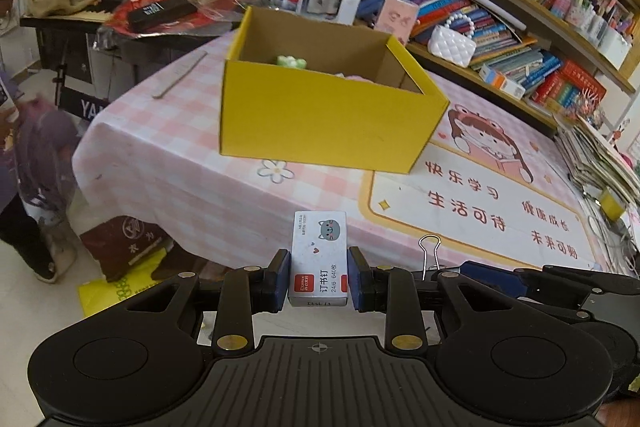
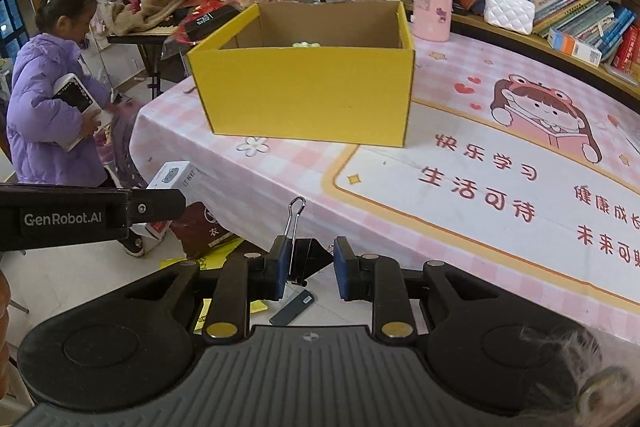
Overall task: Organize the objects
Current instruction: 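Lift the card and binder clip and carry them toward the yellow box, then lower the card and binder clip into the box and open both grippers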
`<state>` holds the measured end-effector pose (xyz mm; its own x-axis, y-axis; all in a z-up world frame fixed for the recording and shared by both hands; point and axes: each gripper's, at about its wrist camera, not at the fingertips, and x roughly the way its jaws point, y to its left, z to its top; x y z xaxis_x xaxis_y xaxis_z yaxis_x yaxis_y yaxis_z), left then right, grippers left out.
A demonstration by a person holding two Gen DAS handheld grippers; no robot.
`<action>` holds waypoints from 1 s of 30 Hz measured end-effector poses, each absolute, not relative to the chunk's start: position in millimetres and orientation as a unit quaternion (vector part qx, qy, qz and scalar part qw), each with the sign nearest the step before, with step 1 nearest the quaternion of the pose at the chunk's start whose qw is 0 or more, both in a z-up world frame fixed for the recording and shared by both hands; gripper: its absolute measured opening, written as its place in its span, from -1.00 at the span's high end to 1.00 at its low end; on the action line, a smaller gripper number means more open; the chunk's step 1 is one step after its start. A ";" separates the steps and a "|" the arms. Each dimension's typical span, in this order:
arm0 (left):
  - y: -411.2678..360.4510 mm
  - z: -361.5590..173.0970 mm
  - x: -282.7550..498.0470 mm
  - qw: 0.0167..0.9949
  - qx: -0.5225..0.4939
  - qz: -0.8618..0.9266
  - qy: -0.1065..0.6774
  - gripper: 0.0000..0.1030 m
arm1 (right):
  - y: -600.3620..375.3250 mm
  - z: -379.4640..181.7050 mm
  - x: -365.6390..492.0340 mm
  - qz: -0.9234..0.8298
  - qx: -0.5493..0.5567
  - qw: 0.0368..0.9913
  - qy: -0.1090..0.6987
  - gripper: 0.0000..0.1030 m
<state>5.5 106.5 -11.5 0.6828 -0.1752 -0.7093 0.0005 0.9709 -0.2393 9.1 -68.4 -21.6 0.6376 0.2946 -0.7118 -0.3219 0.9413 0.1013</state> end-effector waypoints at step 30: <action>123.0 45.3 108.4 0.951 -0.107 -0.033 0.289 0.45 | -46.2 47.6 134.2 0.179 -0.042 0.948 0.258 0.56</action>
<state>108.4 123.0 45.3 0.8305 -0.1254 -0.5427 0.0015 0.9748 -0.2230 134.2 -46.2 47.6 0.8027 0.3177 -0.5048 -0.3615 0.9323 0.0119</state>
